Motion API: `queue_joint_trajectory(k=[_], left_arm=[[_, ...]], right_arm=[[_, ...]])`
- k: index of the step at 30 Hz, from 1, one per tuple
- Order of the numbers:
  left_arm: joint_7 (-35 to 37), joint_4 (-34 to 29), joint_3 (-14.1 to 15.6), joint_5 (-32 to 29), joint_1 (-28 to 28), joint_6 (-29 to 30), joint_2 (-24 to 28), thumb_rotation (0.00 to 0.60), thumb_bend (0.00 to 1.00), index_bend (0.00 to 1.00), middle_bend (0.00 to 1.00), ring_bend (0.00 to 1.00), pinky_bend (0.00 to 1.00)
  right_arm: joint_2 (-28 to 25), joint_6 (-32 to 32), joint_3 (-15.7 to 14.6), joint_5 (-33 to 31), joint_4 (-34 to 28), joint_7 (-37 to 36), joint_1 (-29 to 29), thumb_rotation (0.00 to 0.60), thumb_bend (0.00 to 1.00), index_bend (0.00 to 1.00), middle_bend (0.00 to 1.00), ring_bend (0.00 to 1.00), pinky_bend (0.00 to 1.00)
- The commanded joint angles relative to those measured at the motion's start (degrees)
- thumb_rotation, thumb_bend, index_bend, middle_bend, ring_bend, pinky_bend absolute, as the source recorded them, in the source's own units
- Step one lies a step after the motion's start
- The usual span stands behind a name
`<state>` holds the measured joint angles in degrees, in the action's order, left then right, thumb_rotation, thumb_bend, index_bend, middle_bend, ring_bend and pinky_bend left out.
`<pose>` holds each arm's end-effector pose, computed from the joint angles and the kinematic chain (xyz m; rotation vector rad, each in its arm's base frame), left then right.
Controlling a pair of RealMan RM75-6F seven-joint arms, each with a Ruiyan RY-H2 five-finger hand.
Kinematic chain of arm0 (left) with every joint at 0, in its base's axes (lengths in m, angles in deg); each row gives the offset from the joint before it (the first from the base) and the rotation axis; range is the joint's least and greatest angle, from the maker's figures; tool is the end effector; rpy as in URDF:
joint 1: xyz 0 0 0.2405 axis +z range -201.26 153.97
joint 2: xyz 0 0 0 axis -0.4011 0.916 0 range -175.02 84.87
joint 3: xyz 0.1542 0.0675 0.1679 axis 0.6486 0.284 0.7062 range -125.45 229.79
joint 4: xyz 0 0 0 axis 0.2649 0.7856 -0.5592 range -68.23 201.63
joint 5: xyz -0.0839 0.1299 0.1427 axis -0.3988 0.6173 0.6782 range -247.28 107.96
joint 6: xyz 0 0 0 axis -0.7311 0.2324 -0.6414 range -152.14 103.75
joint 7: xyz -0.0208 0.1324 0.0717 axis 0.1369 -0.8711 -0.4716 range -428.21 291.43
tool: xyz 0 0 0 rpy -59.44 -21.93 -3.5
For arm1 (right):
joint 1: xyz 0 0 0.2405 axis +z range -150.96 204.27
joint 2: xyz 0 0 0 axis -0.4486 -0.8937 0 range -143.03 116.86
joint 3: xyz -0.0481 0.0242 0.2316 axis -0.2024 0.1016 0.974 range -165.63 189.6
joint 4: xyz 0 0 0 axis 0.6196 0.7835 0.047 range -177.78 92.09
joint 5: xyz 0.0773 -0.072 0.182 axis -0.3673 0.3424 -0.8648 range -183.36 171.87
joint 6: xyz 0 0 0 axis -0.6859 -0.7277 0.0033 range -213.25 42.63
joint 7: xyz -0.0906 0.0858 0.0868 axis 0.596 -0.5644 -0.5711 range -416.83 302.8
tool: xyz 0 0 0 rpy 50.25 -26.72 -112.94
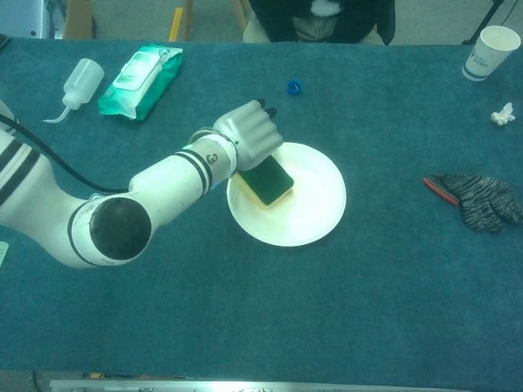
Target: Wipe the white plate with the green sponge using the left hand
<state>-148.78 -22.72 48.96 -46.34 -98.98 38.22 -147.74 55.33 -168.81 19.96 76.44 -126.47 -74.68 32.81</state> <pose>-0.0080 0.3027 -0.1088 -2.2337 -0.1125 -0.3127 -0.3164 -0.2143 0.1578 1.1971 -1.0395 1.1188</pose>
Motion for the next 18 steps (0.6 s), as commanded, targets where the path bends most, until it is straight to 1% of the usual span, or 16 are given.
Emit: queue_joint_trajectory(k=[1,10,18], left_arm=[[-0.5,-0.3,-0.2,0.1,-0.7,0.4,-0.7,0.6,0.26,0.41,0.28,0.07,0.09],[-1.0,-0.1,-0.9,0.0,-2.3,0.7,-2.3,0.6,0.26,0.41,0.27,0.07,0.09],[-0.7,3.0,-0.1,-0.7,-2.3,-0.2,-2.8,0.6,0.26,0.41,0.27,0.07,0.09]], right_arm=[[0.0,0.0,0.0,0.0,0.0,0.1,-0.1,0.6,0.39,0.39,0.39,0.22,0.45],[0.0,0.0,0.0,-0.1,-0.1,0.2,-0.1,0.6,0.39,0.39,0.39,0.22,0.45],[-0.2,-0.1,0.1,-0.5,-0.1,0.3,-0.2,0.6,0.39,0.39,0.39,0.22,0.45]])
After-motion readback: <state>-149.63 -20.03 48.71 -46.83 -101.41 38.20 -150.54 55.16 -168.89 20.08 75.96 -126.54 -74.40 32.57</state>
